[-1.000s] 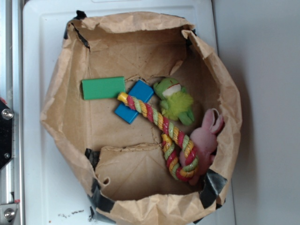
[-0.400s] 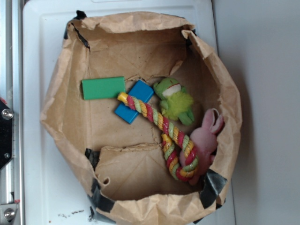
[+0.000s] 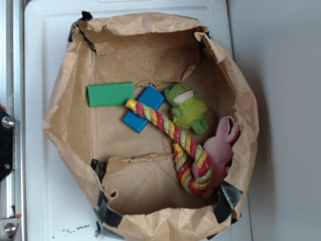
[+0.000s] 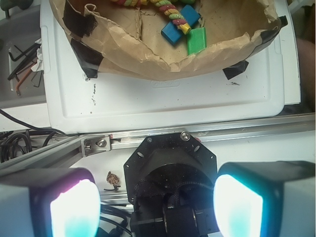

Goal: Grab the blue block.

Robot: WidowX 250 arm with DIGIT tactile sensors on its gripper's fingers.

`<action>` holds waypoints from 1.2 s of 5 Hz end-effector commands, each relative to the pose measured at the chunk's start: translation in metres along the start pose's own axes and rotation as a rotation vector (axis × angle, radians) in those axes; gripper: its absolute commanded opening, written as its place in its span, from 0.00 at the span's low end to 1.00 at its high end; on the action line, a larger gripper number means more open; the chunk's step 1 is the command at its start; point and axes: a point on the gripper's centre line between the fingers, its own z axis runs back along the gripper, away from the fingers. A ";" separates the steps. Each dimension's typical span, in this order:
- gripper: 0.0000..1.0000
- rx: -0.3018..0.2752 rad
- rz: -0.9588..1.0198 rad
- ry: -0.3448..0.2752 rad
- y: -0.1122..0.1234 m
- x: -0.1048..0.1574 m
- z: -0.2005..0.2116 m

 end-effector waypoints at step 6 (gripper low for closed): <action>1.00 -0.089 0.328 -0.161 0.009 0.103 -0.085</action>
